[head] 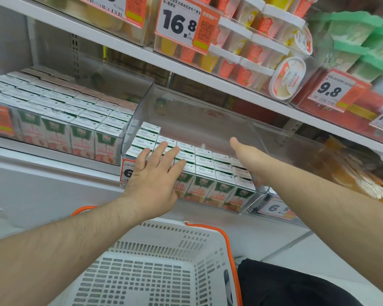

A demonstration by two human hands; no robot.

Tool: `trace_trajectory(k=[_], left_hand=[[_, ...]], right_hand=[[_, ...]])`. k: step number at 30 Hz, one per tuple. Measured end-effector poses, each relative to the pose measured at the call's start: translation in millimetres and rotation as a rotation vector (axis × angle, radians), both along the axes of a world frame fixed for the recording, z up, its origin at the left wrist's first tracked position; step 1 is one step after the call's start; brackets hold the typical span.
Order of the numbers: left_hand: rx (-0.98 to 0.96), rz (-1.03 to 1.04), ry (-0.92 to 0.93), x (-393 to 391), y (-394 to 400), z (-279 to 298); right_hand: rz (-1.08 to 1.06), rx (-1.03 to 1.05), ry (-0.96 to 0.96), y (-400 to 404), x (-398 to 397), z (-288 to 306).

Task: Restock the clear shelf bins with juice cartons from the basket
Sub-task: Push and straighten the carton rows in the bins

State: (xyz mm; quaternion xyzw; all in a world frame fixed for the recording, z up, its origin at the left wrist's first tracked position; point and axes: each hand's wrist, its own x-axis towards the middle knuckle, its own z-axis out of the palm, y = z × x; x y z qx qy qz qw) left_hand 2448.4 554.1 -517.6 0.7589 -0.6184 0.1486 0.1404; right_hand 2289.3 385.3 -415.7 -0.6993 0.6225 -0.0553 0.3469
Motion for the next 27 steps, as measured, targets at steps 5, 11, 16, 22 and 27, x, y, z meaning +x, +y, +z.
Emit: trace_trajectory(k=[5,11,16,22,27], left_hand=[[-0.04,-0.035,0.06,1.4,3.1,3.6],[-0.206,0.022,0.026,16.8,13.6,15.0],[-0.242,0.044,-0.014,29.7,18.7,14.9],[-0.248,0.034,0.027,32.2,15.1,15.9],[-0.2,0.008,0.145,34.2,11.8,20.6]], right_hand=[[-0.003,-0.015,-0.054,27.8,-10.2,0.0],[0.524,-0.917,0.179,53.4,-20.2,-12.7],[0.661,-1.1,0.097,68.8,-5.2,-61.8],[0.408,-1.135,-0.153,77.9,4.5,-91.7],[0.345,-1.032,-0.29,74.6,7.3,-93.0]])
